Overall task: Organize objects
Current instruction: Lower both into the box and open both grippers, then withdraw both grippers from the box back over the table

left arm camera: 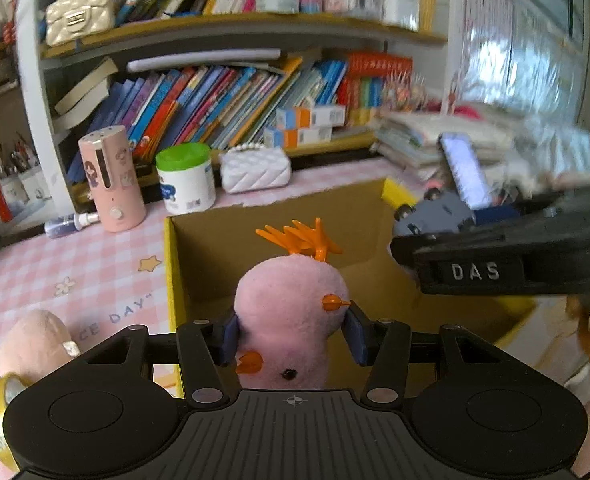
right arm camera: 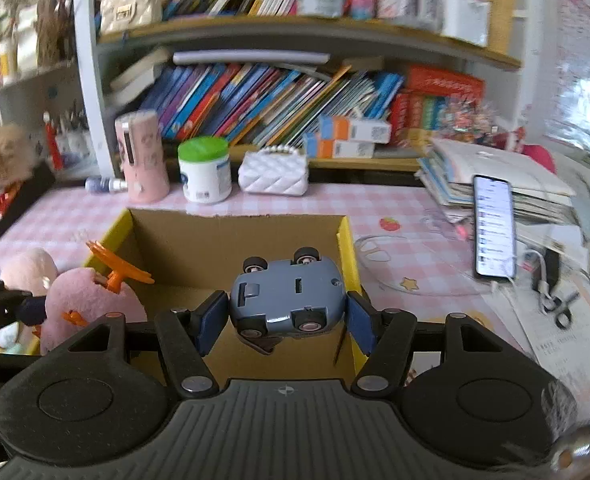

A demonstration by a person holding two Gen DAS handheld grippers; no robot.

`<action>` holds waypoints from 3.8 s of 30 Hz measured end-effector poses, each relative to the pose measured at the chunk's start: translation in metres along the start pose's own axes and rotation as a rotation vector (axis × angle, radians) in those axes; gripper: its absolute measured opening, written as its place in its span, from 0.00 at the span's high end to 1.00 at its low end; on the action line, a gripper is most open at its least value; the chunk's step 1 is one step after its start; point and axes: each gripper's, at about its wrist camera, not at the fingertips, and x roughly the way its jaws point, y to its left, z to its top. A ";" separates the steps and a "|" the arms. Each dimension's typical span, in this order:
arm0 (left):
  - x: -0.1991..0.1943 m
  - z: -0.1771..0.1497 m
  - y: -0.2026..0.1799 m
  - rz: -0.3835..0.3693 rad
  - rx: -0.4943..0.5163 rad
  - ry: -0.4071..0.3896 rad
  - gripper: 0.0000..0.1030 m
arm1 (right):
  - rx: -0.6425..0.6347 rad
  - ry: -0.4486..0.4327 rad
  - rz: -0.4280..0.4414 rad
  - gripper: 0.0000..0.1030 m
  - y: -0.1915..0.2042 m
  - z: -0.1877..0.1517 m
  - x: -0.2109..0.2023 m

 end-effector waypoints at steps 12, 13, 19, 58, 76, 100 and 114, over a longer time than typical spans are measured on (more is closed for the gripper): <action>0.050 0.003 -0.014 0.089 0.129 0.182 0.51 | -0.226 0.225 0.099 0.40 0.011 0.011 0.095; 0.051 0.003 -0.015 0.093 0.139 0.188 0.51 | -0.245 0.249 0.101 0.41 0.013 0.011 0.100; 0.053 0.001 -0.022 0.106 0.176 0.203 0.51 | -0.382 0.314 0.097 0.41 0.030 0.009 0.108; -0.086 -0.048 0.008 0.149 -0.085 -0.116 0.17 | 0.041 -0.107 -0.144 0.27 0.026 -0.037 -0.063; -0.111 -0.126 0.047 0.182 -0.155 0.087 0.12 | 0.007 0.118 -0.200 0.11 0.101 -0.122 -0.079; -0.146 -0.183 0.077 0.202 -0.153 0.200 0.12 | 0.013 0.280 -0.111 0.07 0.169 -0.169 -0.085; -0.167 -0.198 0.106 0.260 -0.200 0.203 0.12 | -0.027 0.292 -0.049 0.07 0.205 -0.170 -0.085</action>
